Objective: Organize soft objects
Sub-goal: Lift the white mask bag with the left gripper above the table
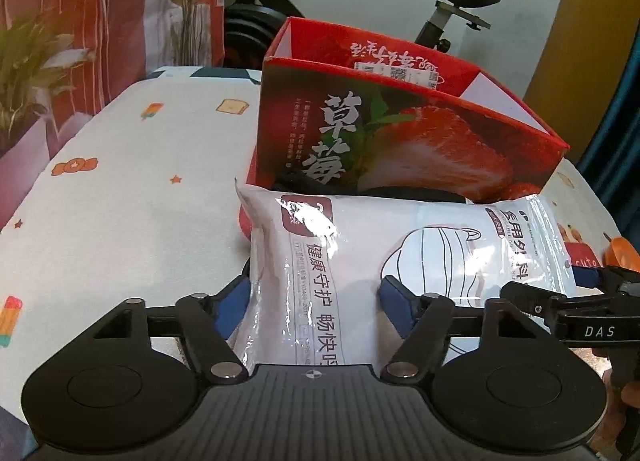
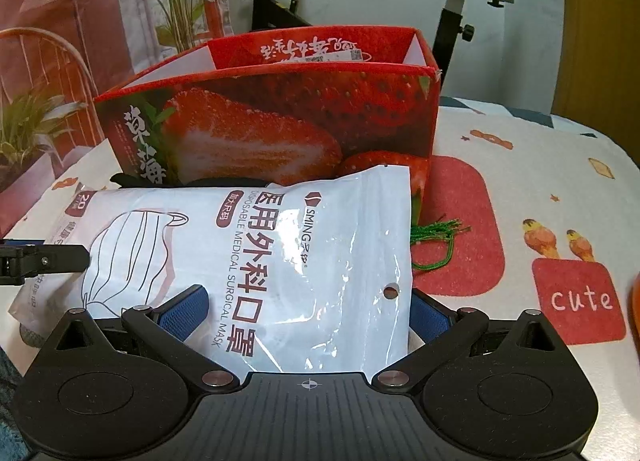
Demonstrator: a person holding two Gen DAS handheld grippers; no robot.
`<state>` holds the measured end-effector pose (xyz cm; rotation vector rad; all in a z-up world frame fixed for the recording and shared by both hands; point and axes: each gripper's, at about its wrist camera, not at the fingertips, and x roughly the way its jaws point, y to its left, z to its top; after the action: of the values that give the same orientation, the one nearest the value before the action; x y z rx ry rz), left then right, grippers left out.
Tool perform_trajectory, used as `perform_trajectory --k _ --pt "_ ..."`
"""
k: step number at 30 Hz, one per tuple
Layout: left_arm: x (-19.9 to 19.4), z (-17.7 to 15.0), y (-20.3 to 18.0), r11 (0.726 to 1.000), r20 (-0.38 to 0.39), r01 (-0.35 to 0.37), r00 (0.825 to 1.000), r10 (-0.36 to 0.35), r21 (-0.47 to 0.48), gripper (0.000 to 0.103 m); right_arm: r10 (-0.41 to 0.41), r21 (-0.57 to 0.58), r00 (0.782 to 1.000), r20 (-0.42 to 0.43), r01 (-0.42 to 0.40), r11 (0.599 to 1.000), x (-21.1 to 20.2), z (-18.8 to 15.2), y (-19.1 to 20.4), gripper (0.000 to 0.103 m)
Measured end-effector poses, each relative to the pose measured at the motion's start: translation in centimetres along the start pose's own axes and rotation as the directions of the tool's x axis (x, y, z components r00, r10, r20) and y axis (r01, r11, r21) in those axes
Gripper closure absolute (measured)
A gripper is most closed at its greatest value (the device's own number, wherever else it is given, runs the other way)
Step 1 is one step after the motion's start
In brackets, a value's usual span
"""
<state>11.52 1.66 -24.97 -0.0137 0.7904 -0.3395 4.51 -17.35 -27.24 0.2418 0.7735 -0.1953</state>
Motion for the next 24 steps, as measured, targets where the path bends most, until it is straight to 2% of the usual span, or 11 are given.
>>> perform_trajectory --k 5,10,17,24 --pt "0.3 -0.1 0.3 1.000 -0.009 0.003 1.000 -0.004 -0.014 0.030 0.006 0.011 1.000 -0.001 -0.006 1.000 0.0 -0.1 -0.1 0.000" --pt "0.7 -0.2 0.5 0.999 -0.018 0.000 1.000 0.000 -0.032 0.025 0.009 0.018 1.000 0.011 -0.010 1.000 -0.1 -0.2 -0.1 0.001" --pt "1.3 -0.3 1.2 0.997 -0.031 0.009 0.999 -0.012 -0.073 0.019 -0.015 -0.030 0.999 0.045 0.017 0.999 -0.6 -0.3 0.6 0.002" --pt "1.4 -0.4 1.0 0.998 -0.031 0.011 0.999 -0.013 -0.060 0.019 -0.019 -0.108 0.996 0.086 0.029 0.994 -1.5 -0.2 1.8 0.019"
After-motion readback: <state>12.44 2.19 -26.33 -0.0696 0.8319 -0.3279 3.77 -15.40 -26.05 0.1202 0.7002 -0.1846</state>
